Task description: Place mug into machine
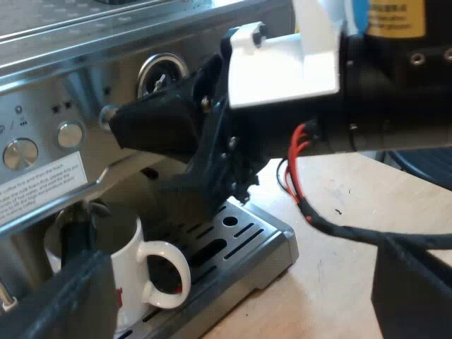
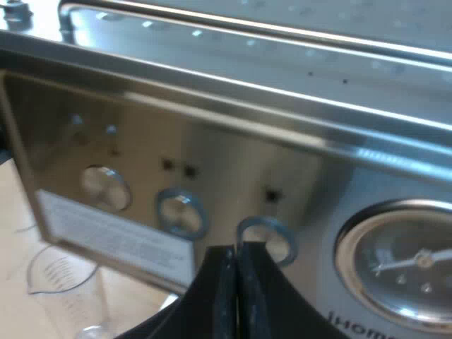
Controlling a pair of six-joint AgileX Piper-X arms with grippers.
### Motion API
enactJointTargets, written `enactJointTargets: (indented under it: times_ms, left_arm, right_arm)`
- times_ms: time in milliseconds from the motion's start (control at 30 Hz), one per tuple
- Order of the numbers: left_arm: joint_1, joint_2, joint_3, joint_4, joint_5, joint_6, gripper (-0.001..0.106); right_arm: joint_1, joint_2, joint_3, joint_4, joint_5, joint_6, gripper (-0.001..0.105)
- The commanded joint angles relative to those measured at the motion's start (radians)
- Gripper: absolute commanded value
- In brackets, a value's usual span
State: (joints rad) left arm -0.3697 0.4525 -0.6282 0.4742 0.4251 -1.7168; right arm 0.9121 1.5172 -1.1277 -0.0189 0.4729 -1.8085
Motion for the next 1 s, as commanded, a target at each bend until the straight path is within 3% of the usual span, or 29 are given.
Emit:
enactJointTargets:
  times_ms: [33,767,1000]
  left_arm:
    - [0.001,-0.001,-0.006,-0.024,0.005,-0.013,0.081]
    - [0.001,-0.001,-0.006,-0.024,0.005,-0.013,0.081]
    - [0.001,-0.001,-0.006,-0.024,0.005,-0.013,0.081]
  right_arm:
    - [-0.014,0.006,-0.011,-0.009,-0.022,-0.013,0.000]
    - [-0.063,0.016,-0.011,-0.027,-0.028,-0.004,0.000]
    - [-0.045,-0.006,-0.011,0.072,-0.021,0.017,0.000]
